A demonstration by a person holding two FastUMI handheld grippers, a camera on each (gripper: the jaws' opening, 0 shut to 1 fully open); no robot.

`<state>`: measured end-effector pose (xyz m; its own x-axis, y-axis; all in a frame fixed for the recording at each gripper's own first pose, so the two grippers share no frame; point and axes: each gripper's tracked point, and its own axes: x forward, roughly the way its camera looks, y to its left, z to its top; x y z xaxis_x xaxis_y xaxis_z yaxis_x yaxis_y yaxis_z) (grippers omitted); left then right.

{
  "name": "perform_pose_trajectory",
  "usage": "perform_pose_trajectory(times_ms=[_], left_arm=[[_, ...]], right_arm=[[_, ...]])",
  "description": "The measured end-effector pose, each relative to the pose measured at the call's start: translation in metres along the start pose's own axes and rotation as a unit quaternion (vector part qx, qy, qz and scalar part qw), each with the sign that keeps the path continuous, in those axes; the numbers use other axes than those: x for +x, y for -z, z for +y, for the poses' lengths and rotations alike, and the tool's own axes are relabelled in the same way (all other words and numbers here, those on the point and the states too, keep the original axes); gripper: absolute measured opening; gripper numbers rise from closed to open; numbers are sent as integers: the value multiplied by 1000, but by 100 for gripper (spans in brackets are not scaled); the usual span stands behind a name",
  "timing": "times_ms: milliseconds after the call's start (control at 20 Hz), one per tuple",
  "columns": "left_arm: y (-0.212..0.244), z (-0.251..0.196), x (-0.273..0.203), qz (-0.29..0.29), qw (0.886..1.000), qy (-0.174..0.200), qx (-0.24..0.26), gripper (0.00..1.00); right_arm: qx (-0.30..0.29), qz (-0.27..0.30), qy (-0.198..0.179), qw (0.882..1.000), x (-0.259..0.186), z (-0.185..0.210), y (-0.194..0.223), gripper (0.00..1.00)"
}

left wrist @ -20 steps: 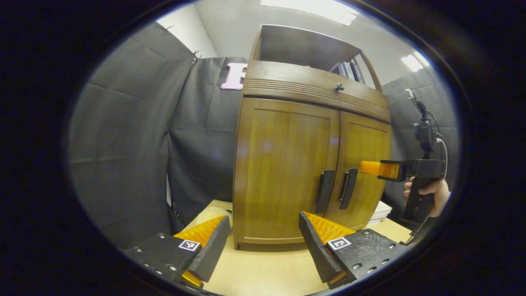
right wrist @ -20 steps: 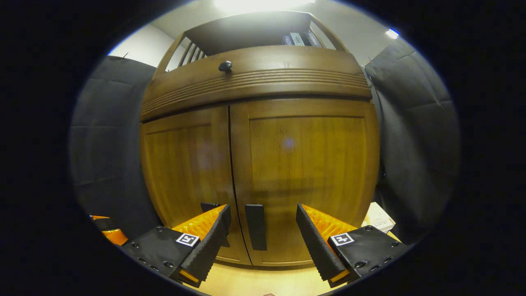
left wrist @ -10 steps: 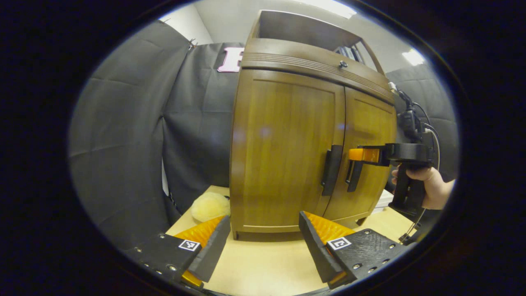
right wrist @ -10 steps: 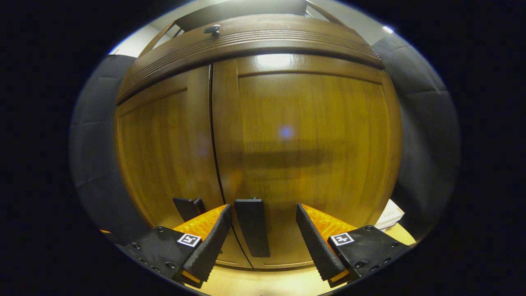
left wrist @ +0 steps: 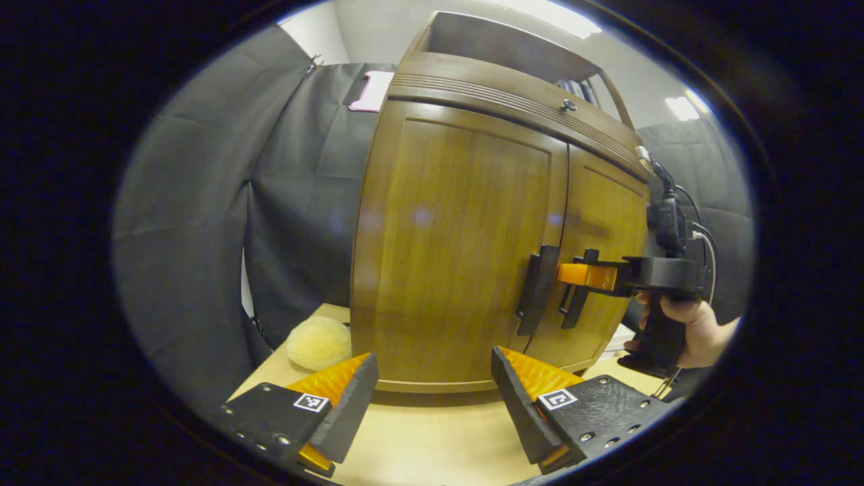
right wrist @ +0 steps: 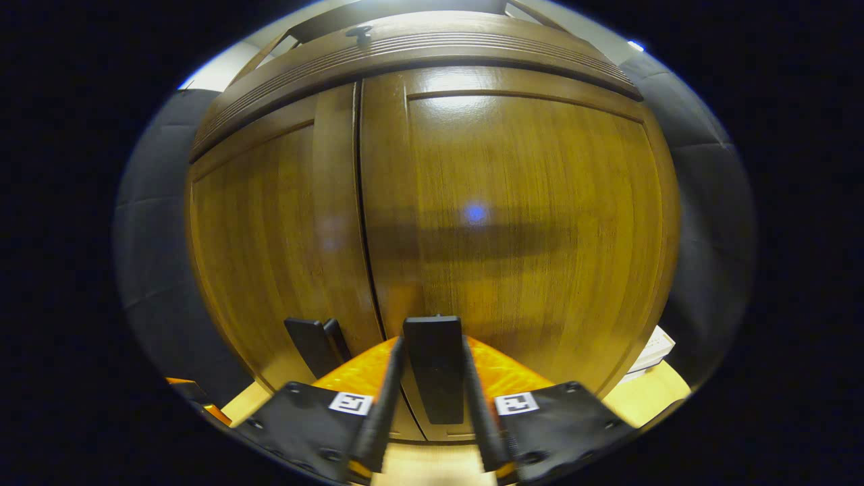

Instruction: Open the right door of the double-door shoe cabinet with the right hand, and open the left door with the left hand.

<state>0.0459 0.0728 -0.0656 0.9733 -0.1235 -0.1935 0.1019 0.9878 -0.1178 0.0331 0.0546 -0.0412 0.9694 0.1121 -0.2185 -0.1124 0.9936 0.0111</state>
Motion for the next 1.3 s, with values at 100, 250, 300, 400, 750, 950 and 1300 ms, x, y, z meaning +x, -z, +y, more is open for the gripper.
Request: perform_pose_trajectory(times_ms=[100, 250, 300, 400, 750, 950, 1300], left_arm=[[3, 9, 3, 2, 1000, -4, -19, 96], [15, 5, 2, 9, 1000, -25, -13, 96], [18, 5, 1, 10, 999, -32, -7, 97], [20, 6, -8, 11, 999, -35, 4, 96], [10, 7, -29, -2, 999, -40, 17, 97], [1, -1, -29, -9, 999, -34, 16, 97], [-2, -2, -30, -8, 999, -38, 23, 97]], right_arm=[[-18, 0, 0, 1000, -2, -1, 1, 35], [-12, -5, -1, 1000, -2, -1, 1, 33], [-12, -5, -2, 1000, -2, -1, 1, 30], [-14, -9, 1, 1000, -3, -1, 1, 25], [-5, -1, -24, 1000, -9, 0, 2, 7], [-1, -3, -27, 1000, -24, -3, 5, 4], [0, -4, -35, 999, -54, -8, 10, 3]])
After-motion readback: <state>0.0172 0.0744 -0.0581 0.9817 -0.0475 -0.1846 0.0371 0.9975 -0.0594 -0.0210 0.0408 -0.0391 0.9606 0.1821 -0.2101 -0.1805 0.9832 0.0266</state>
